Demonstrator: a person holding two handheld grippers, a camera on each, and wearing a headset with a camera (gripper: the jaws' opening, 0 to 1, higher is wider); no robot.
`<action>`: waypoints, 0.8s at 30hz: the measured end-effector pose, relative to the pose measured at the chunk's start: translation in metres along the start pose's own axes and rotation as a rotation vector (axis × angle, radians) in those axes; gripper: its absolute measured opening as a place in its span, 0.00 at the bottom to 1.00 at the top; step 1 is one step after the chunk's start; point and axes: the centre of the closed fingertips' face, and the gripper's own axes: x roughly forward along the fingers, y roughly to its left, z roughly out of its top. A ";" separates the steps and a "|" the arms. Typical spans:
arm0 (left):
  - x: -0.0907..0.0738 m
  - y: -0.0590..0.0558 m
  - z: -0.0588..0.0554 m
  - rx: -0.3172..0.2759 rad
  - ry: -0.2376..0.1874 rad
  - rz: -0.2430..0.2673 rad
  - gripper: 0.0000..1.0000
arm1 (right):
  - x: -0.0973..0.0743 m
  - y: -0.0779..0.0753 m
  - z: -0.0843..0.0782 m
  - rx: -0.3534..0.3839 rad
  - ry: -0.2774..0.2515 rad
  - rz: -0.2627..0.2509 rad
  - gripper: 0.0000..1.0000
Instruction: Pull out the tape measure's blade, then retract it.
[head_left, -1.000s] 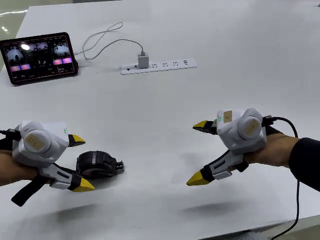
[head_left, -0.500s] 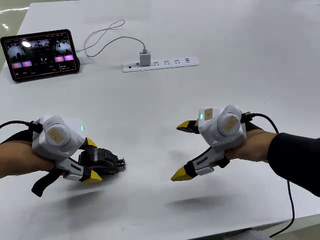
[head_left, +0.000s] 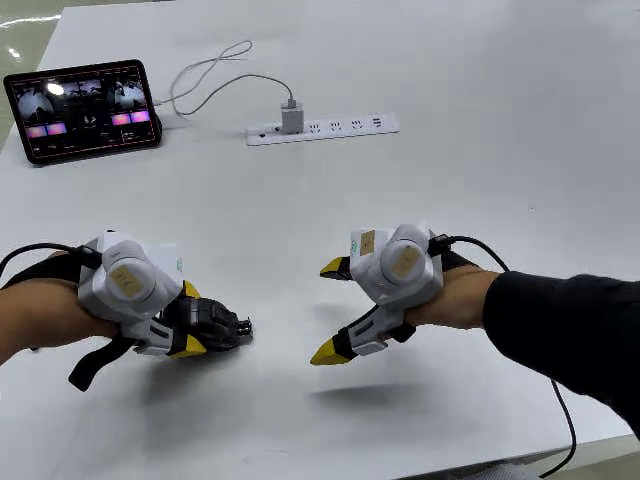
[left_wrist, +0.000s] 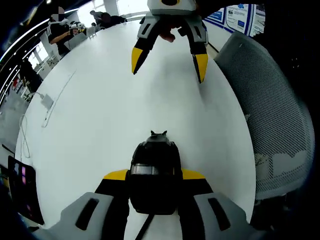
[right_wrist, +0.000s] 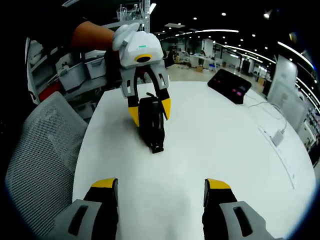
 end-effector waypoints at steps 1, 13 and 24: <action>0.000 0.001 0.000 -0.006 -0.001 0.005 0.32 | 0.002 0.000 0.001 0.003 -0.002 0.000 0.67; 0.003 0.005 -0.001 -0.032 -0.006 0.015 0.32 | 0.038 -0.006 0.010 -0.014 0.037 0.019 0.61; 0.002 0.003 -0.001 -0.040 -0.046 0.001 0.32 | 0.066 -0.002 0.028 -0.052 0.064 0.089 0.47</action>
